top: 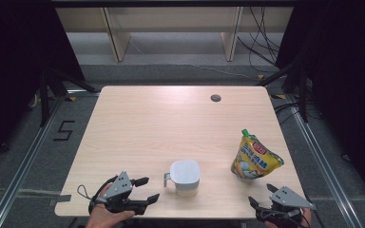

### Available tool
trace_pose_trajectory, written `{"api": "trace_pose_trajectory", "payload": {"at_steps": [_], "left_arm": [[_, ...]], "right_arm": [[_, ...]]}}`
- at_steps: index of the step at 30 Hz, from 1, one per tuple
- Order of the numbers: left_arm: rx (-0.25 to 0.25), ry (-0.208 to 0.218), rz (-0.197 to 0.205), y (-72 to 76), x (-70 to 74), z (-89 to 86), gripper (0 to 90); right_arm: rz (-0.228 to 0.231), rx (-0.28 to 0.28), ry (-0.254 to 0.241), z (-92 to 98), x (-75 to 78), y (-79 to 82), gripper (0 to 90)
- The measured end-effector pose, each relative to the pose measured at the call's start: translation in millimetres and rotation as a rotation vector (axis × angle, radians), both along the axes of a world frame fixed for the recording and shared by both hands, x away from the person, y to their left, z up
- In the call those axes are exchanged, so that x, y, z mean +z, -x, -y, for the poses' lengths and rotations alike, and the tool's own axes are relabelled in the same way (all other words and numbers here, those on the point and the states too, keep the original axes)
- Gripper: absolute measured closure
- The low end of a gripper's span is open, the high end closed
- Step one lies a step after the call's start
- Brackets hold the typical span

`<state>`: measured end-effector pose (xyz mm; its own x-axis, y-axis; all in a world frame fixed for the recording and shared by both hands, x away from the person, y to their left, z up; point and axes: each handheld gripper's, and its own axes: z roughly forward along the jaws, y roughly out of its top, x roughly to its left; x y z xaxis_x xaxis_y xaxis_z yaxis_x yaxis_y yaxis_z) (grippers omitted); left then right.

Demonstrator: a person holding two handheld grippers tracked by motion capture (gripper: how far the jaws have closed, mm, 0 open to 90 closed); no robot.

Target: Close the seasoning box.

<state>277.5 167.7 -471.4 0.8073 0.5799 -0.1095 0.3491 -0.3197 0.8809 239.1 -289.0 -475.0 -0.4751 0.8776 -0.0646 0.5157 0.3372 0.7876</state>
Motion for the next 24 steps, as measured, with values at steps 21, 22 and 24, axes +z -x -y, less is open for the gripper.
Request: {"api": "trace_pose_trajectory", "payload": {"at_steps": [21, 22, 24], "left_arm": [[0.007, -0.087, -0.033, 13.8, -19.0, 2.0, 26.2], [0.006, -0.063, -0.043, 14.5, -19.7, 3.2, 26.1], [0.002, -0.072, -0.046, 13.5, -20.2, 3.0, 25.8]], "right_arm": [[-0.047, 0.071, 0.031, -0.9, -7.9, 0.7, 20.5], [-0.034, 0.078, 0.048, -0.3, -8.5, -0.4, 20.5], [-0.037, 0.076, 0.052, -0.7, -9.7, -0.7, 20.4]]}}
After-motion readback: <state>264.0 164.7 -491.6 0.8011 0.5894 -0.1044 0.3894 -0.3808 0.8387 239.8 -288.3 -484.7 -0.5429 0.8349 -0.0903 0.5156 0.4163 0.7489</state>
